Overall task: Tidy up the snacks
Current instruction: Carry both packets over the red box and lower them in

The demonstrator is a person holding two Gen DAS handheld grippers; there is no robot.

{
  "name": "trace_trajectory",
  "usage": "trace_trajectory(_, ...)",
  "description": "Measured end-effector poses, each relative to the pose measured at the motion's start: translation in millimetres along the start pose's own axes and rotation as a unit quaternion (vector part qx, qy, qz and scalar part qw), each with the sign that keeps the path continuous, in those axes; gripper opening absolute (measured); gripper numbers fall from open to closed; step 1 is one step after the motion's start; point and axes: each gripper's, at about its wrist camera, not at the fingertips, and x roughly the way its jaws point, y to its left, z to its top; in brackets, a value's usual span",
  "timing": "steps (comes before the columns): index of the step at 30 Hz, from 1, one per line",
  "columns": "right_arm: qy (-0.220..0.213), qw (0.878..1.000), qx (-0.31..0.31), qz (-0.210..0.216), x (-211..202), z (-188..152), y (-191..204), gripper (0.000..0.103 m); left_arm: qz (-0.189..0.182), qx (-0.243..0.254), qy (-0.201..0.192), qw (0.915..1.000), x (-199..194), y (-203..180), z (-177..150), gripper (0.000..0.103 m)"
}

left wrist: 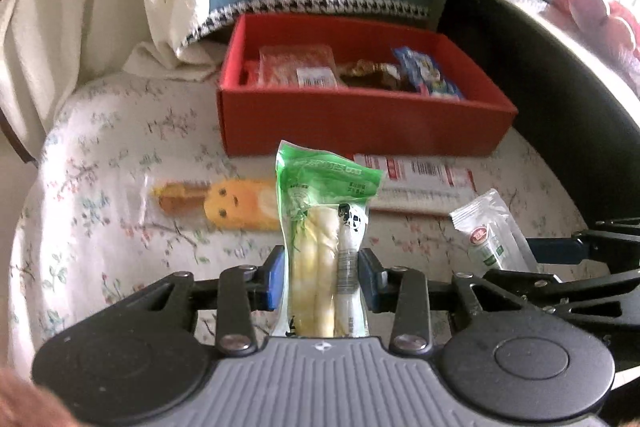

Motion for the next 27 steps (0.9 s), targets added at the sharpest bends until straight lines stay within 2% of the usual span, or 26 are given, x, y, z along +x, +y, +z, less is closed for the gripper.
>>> trace_trajectory(13,-0.061,0.998,0.001,-0.020,-13,23,16,0.053,0.011,-0.010,-0.052,0.9985,-13,10,26,0.032)
trace_trajectory(27,-0.141,0.989,0.031,-0.040,-21,58,2,0.053,0.021,-0.005,-0.104,0.9944,-16,3,61,0.032)
